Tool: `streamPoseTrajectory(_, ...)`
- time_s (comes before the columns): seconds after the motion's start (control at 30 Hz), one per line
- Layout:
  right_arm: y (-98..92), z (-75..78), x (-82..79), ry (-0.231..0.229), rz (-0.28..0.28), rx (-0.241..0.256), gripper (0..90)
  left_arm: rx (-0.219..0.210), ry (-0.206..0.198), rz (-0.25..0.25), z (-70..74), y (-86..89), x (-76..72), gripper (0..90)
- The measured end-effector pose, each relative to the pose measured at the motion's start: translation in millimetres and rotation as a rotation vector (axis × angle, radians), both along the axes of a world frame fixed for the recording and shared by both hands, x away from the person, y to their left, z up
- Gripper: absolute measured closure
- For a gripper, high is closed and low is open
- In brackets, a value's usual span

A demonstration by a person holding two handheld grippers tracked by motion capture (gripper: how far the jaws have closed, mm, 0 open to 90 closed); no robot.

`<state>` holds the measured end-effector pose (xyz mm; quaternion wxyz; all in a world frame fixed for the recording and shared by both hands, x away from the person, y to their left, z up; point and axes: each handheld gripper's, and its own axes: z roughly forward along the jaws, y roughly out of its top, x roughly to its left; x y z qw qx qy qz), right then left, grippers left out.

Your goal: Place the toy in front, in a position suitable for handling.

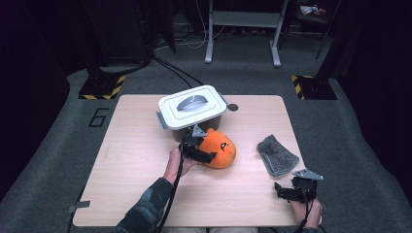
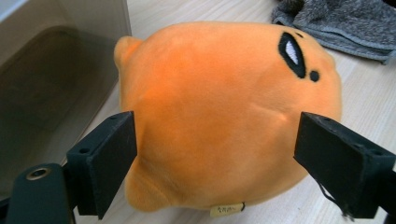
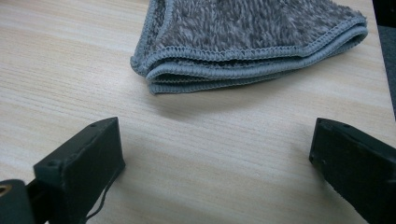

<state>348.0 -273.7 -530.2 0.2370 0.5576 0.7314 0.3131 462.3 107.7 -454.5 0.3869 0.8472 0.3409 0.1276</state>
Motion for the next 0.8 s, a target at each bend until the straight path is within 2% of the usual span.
streamPoseTrajectory(0.1, 0.0, 0.0, -0.1, 0.000, 0.001, 0.000, 2.0, 0.010, 0.002, -0.002, -2.0, -2.6, 0.6, 15.5)
streamPoseTrajectory(0.27, 0.0, 0.0, 0.0, -0.001, 0.002, 0.000, 2.0, 0.038, 0.012, -0.002, -5.4, -6.3, -0.8, 27.2)
streamPoseTrajectory(0.53, 0.0, 0.0, -0.1, -0.001, 0.002, 0.000, 2.0, 0.073, 0.000, 0.010, -8.0, -11.0, -5.6, 58.6)
streamPoseTrajectory(0.7, 0.0, 0.0, -0.1, -0.001, 0.001, 0.000, 2.0, 0.081, -0.012, 0.017, -7.1, -12.4, -9.1, 70.7)
streamPoseTrajectory(0.8, 0.0, 0.0, 0.0, -0.001, 0.001, 0.000, 2.0, 0.064, -0.047, 0.042, -4.4, -12.5, -13.5, 73.8)
